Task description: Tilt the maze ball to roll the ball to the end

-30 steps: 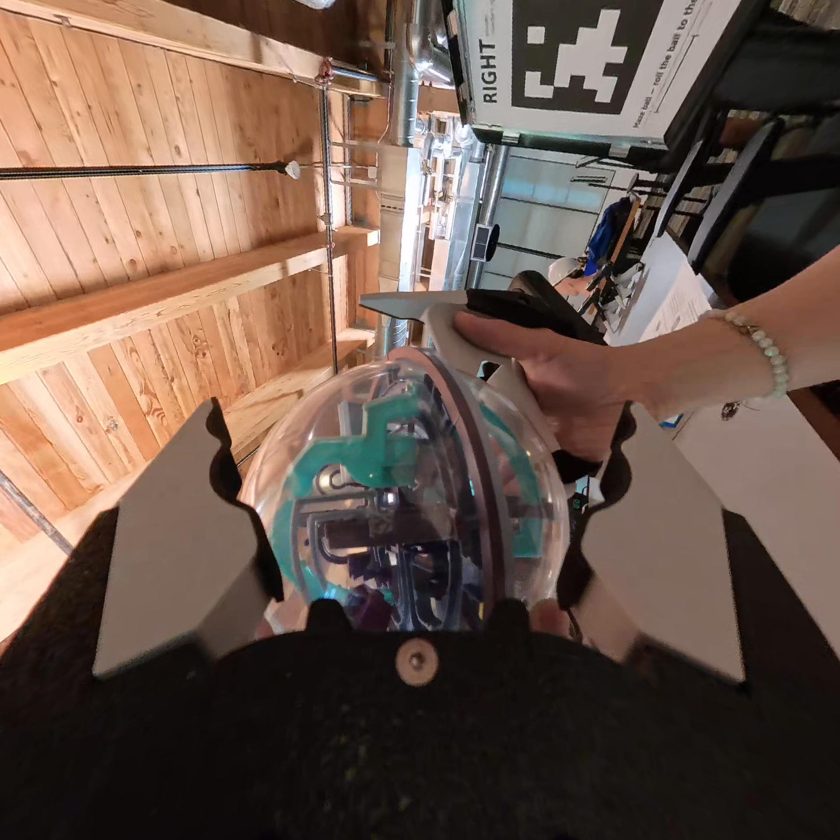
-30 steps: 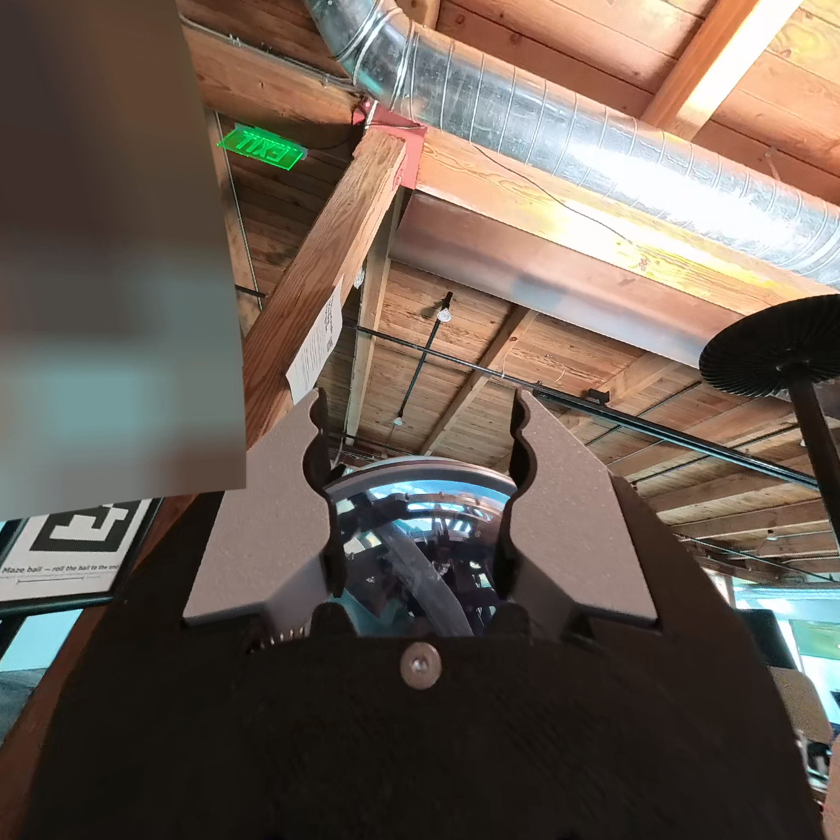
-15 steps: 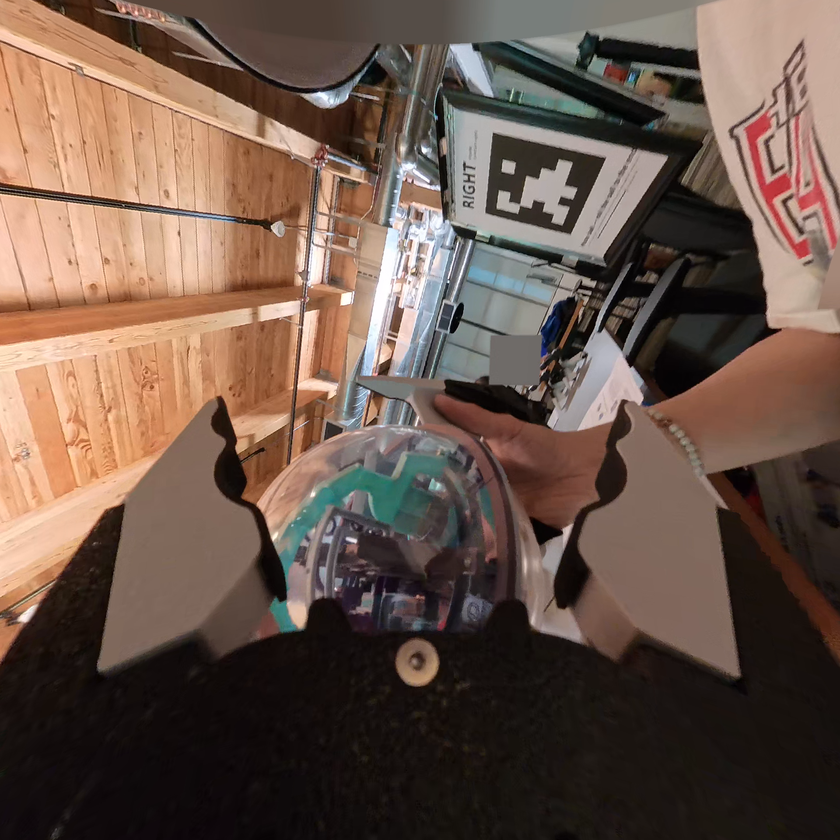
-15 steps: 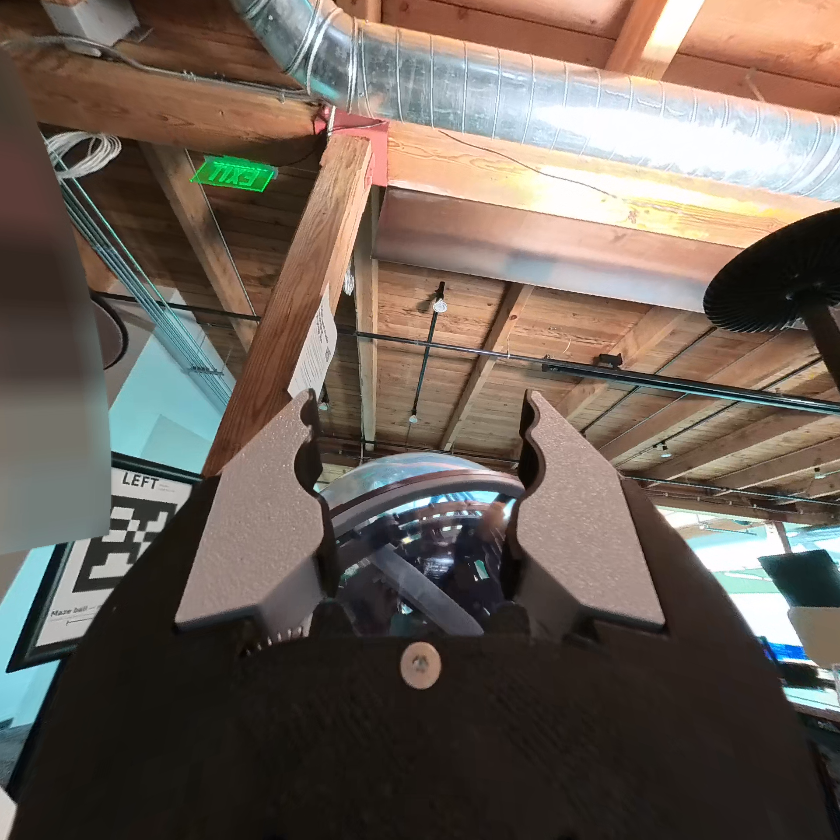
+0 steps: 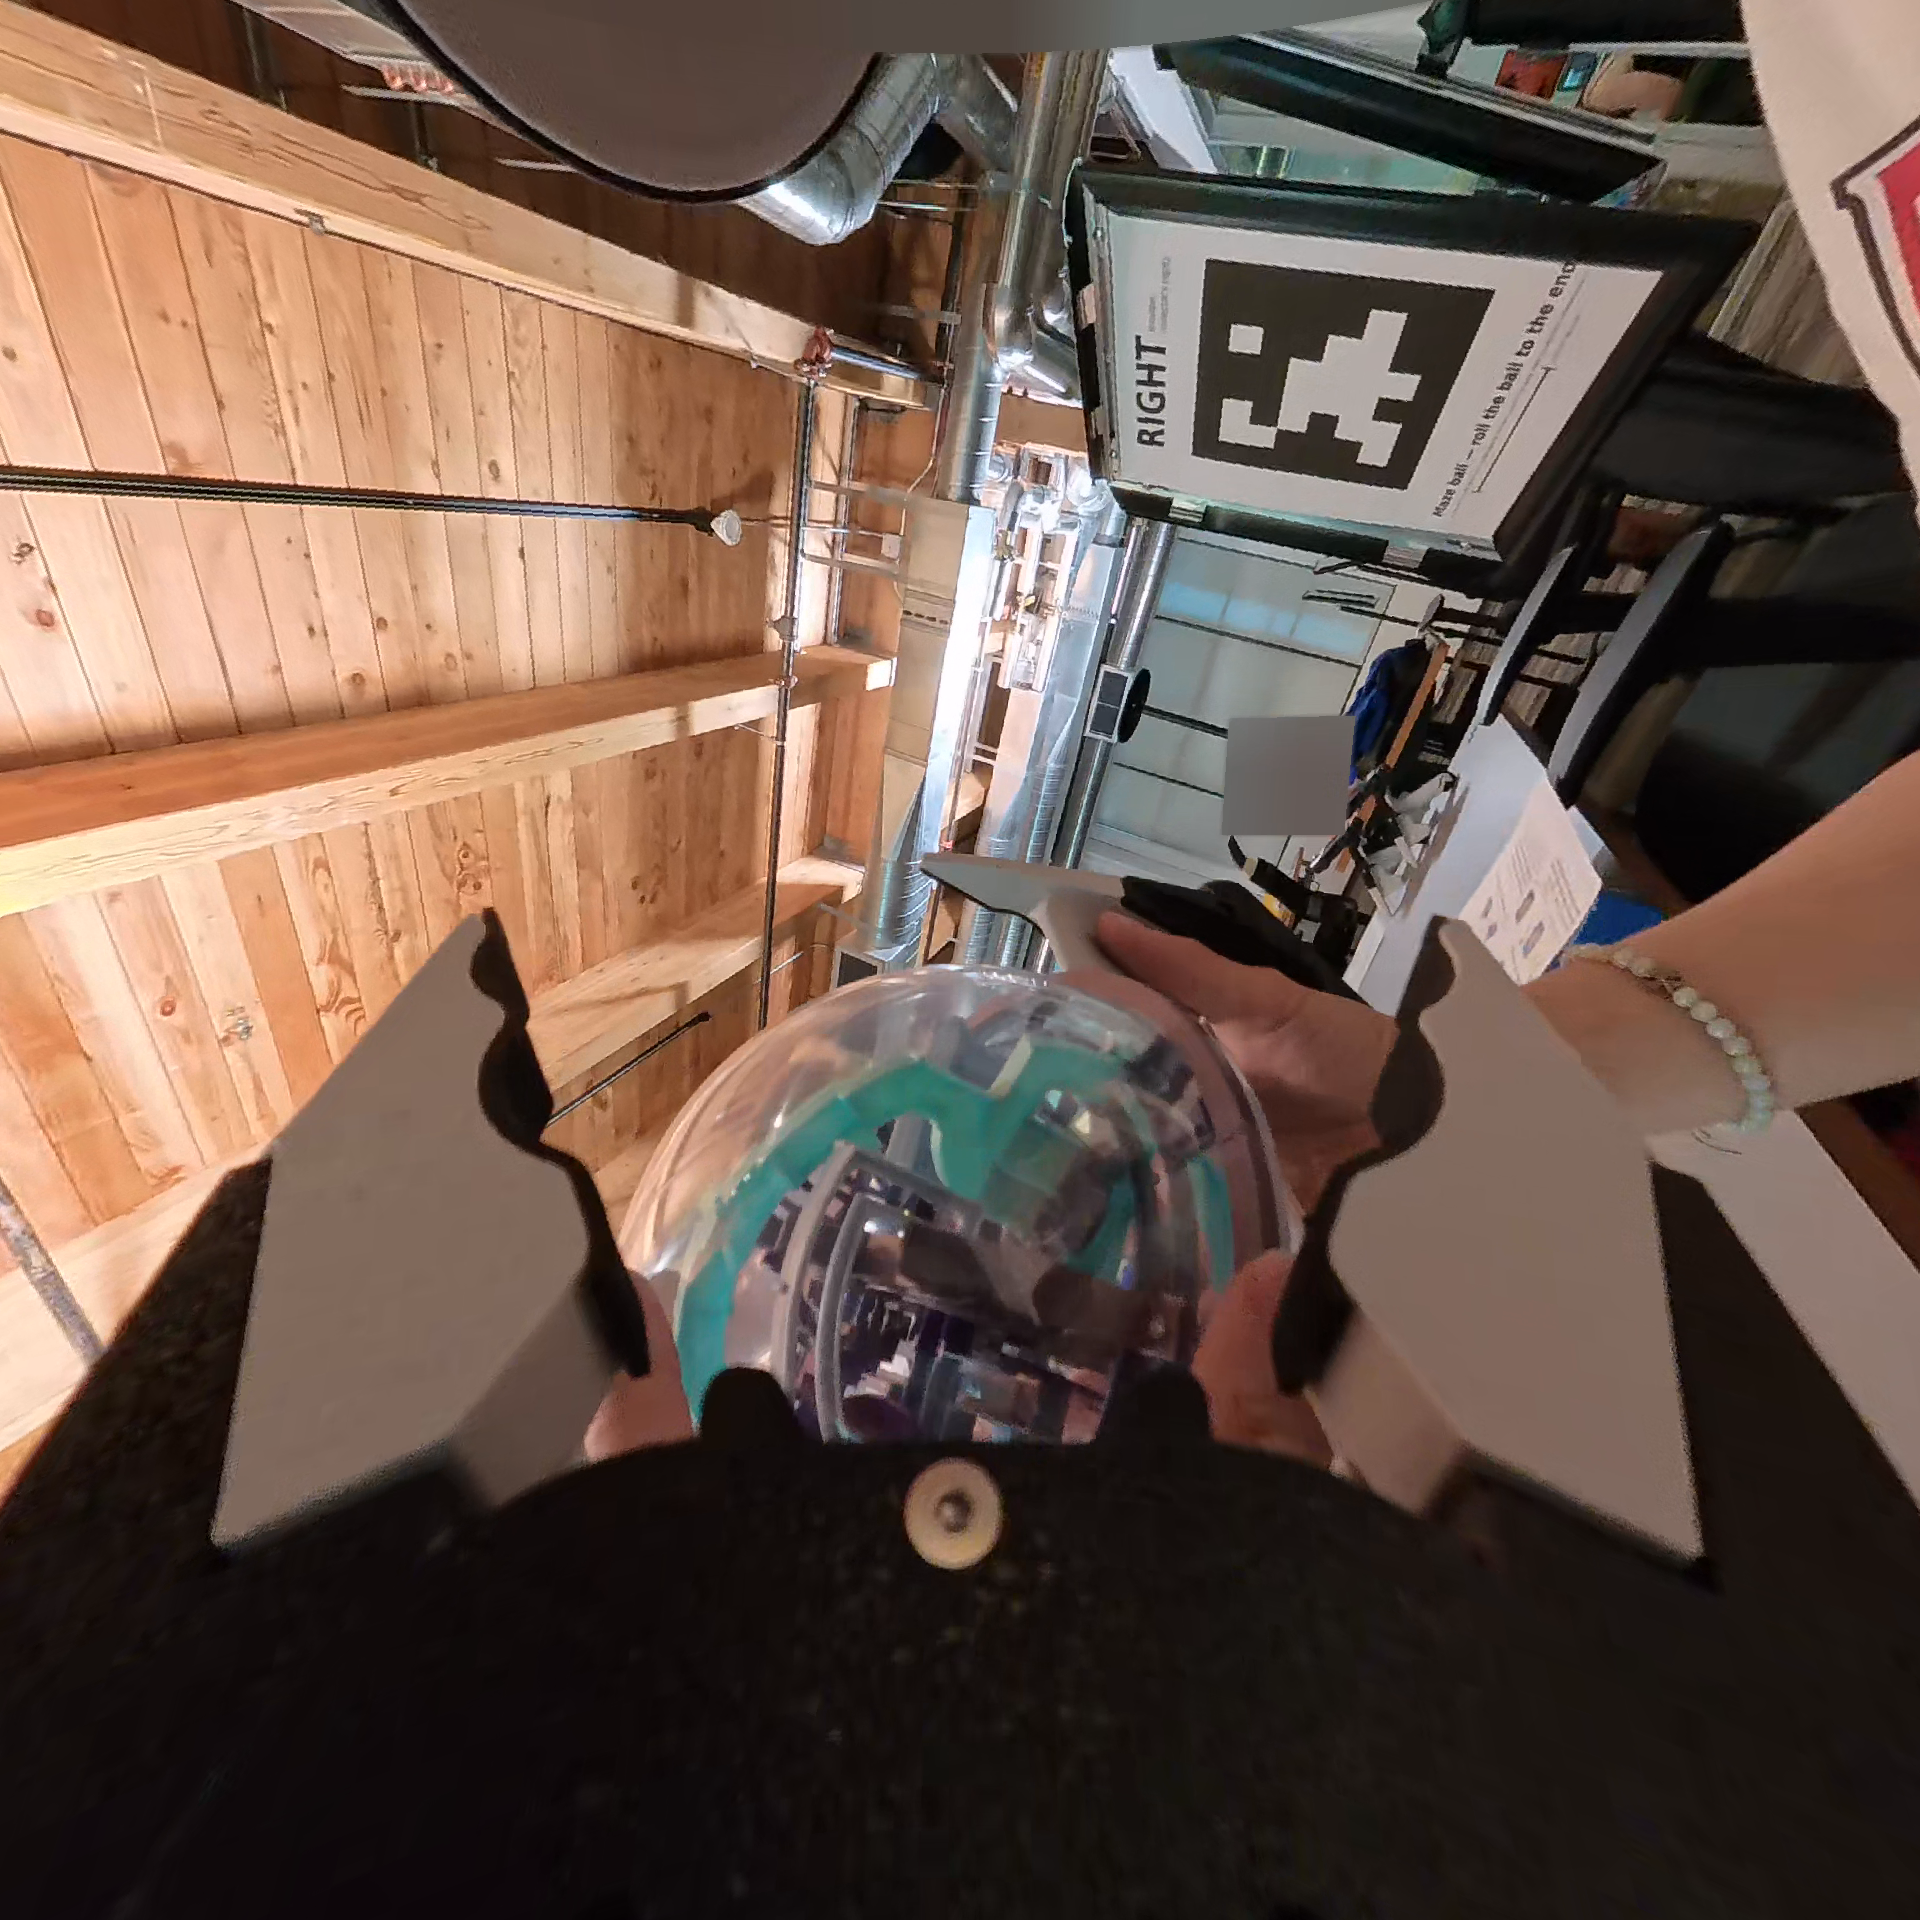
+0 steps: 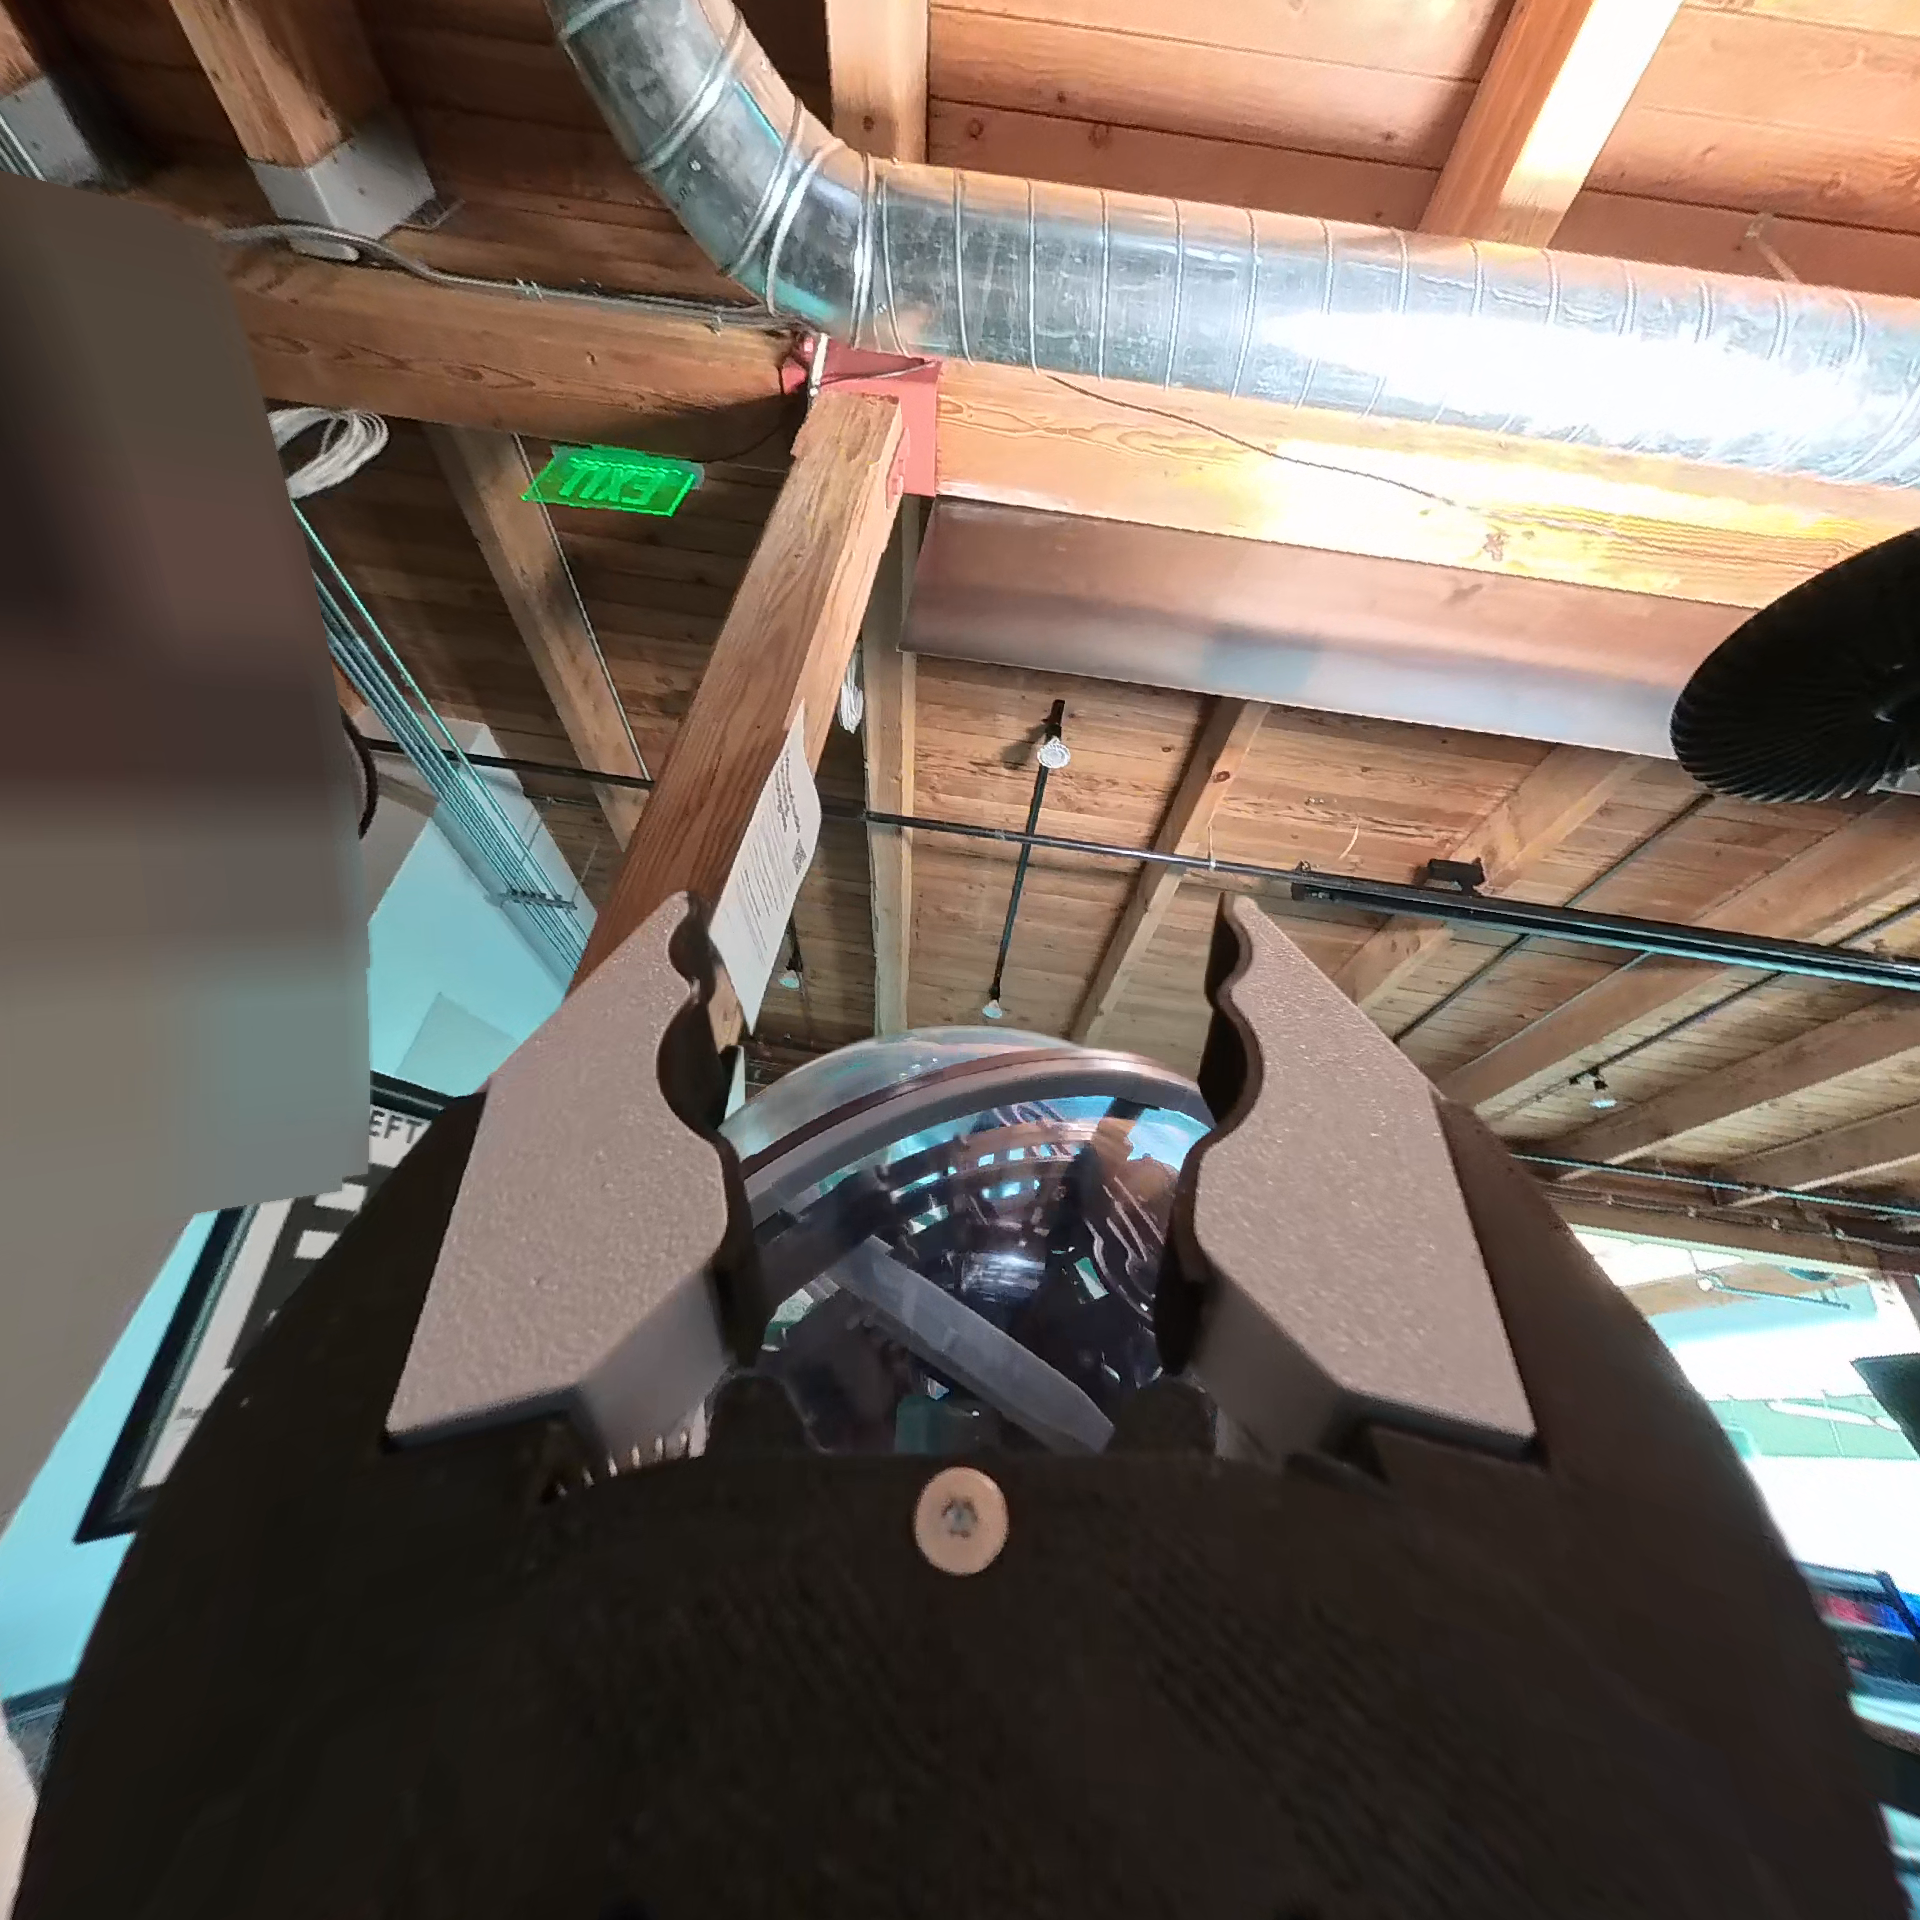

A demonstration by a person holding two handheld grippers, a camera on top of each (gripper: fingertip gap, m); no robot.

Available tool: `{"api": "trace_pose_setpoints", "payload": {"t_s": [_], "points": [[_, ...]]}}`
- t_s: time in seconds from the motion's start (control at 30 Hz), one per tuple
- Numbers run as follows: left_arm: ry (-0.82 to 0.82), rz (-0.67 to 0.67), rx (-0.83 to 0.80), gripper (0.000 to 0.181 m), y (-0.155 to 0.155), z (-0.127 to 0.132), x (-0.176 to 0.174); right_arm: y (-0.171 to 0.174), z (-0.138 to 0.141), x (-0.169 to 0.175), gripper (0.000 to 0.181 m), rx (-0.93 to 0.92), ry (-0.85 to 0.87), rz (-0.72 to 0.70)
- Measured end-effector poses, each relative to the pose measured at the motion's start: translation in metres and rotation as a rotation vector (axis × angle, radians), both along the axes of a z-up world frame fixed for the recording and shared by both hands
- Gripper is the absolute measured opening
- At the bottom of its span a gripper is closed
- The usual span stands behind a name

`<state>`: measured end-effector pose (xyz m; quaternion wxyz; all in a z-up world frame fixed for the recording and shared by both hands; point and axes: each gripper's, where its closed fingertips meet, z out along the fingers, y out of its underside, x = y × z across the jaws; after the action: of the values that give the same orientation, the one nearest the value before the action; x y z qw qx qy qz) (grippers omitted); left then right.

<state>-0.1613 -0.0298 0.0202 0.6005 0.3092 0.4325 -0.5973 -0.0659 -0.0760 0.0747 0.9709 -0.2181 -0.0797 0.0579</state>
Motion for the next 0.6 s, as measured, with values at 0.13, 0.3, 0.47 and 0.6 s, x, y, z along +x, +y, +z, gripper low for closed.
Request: {"api": "trace_pose_setpoints", "payload": {"t_s": [0.13,0.3,0.47,0.6], "points": [[-0.020,0.041,0.008,0.157,-0.001,0.000,0.003,-0.003,-0.002,-0.001,0.087,0.030,-0.014,0.038],[-0.015,0.054,0.013,0.157,-0.003,-0.002,0.006,-0.006,-0.004,-0.001,0.087,0.045,-0.025,0.036],[0.050,0.020,-0.011,0.157,-0.002,0.000,0.010,-0.008,-0.004,-0.002,0.087,0.048,-0.048,-0.005],[0.095,0.036,-0.038,0.157,0.001,0.003,0.017,-0.007,-0.004,-0.002,0.088,0.049,-0.054,-0.027]]}}
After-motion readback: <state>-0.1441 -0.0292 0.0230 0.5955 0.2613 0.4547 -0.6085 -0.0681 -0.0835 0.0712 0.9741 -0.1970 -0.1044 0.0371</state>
